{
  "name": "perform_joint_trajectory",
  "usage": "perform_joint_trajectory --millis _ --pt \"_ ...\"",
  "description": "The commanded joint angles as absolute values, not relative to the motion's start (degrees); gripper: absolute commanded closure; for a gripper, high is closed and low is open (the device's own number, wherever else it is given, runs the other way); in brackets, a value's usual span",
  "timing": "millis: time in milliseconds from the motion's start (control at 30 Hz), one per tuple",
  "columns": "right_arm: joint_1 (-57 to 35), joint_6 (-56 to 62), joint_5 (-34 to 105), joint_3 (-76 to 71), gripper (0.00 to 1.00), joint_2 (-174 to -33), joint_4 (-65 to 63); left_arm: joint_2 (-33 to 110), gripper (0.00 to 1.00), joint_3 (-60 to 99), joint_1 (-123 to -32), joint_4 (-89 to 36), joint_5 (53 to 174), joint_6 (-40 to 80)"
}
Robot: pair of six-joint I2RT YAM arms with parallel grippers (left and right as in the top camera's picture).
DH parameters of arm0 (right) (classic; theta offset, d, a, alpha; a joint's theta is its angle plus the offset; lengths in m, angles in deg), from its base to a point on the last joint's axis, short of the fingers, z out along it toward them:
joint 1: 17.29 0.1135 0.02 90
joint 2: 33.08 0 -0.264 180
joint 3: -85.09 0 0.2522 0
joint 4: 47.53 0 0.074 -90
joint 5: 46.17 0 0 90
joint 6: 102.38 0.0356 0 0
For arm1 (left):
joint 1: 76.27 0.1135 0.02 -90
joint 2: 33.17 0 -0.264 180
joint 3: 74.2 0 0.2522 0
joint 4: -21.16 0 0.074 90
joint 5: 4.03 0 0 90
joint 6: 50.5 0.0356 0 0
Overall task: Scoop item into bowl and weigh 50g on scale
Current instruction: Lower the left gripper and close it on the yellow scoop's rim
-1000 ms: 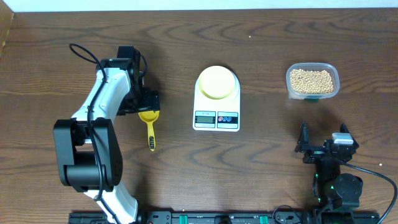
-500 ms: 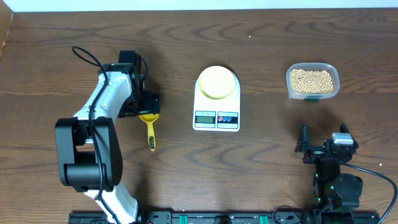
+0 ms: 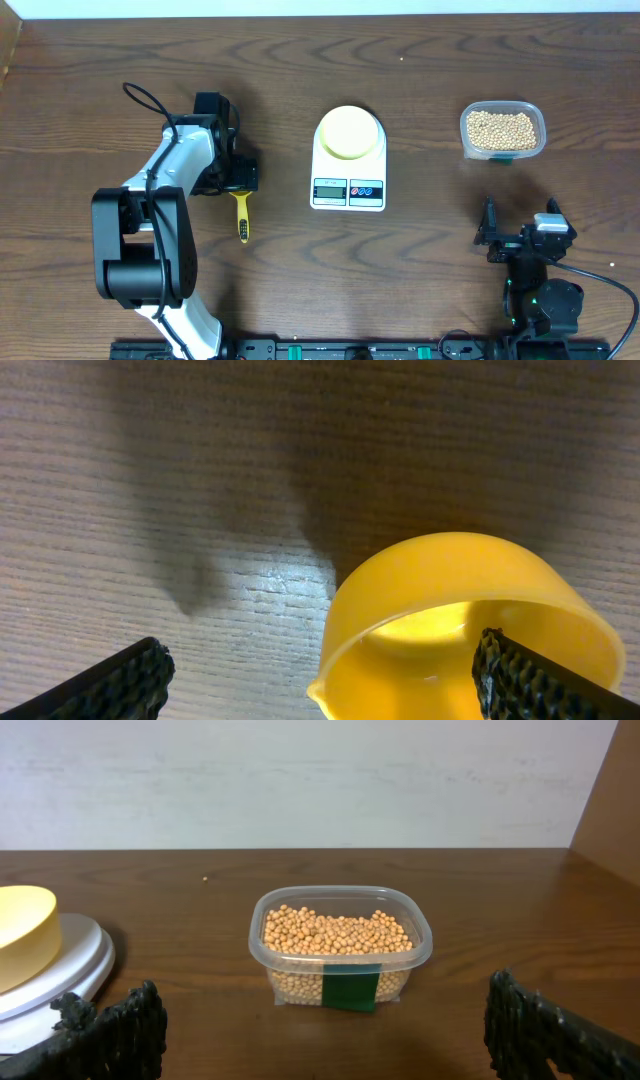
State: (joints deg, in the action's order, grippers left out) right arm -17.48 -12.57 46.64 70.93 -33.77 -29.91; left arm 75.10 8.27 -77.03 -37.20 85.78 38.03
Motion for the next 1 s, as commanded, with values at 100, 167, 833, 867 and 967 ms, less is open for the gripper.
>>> perform_joint_trajectory --millis 100,167,833,867,967 --pt "-17.09 -11.58 47.12 71.01 0.01 -33.38 -29.69 75.51 0.03 7.74 -76.66 -37.25 85.08 38.42" --pt "-17.09 -11.58 47.12 71.01 0.01 -33.38 -29.72 75.51 0.03 7.74 -76.66 -37.25 85.08 38.42" --pt "-17.09 -11.58 47.12 71.01 0.01 -33.38 -29.72 75.51 0.02 7.74 -76.66 -36.07 85.08 38.4" --pt "-17.09 -11.58 47.12 71.01 0.01 -33.38 -29.72 75.51 0.02 7.74 -76.66 -35.61 85.1 38.4" --pt "-17.09 -11.58 47.12 71.01 0.01 -33.38 -29.72 75.51 0.03 7.74 -76.66 -34.62 85.1 38.4"
